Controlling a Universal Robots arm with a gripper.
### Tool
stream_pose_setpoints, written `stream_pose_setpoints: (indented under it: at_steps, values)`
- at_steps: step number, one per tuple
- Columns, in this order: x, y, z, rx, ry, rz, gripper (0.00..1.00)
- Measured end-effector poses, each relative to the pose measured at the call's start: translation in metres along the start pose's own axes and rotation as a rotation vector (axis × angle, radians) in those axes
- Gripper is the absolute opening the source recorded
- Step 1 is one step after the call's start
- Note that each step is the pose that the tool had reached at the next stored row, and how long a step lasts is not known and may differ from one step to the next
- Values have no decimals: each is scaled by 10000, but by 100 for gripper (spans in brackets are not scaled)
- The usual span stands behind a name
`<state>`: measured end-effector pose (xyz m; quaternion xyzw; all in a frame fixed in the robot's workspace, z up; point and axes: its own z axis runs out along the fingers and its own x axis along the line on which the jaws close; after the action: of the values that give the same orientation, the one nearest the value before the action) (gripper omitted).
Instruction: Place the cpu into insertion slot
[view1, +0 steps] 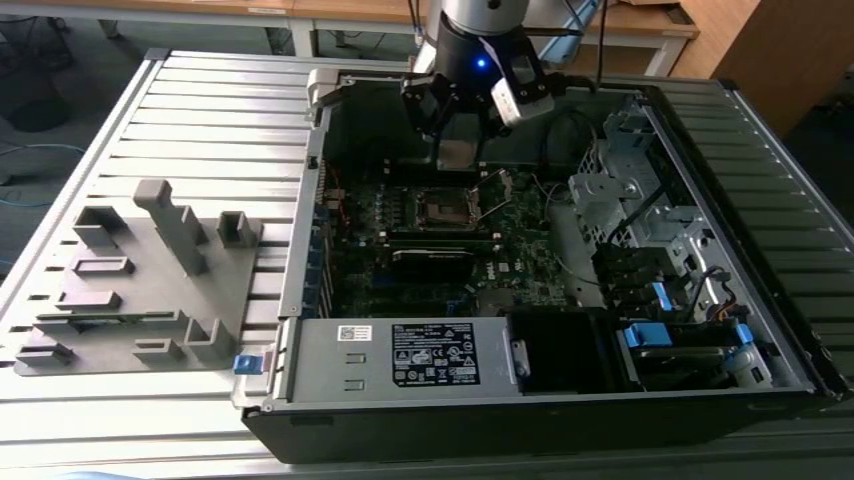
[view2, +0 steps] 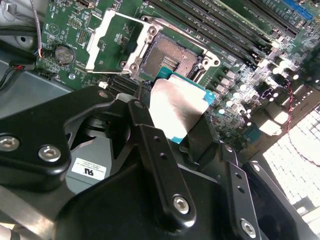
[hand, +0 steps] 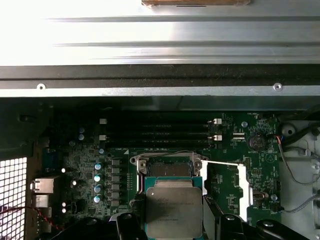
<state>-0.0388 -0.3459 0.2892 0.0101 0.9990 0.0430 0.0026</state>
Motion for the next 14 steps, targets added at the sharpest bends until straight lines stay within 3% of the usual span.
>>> stream_pose_setpoints:
  at_steps: [14]
  values:
    - [0, -4, 42, 0, 0, 0, 54]
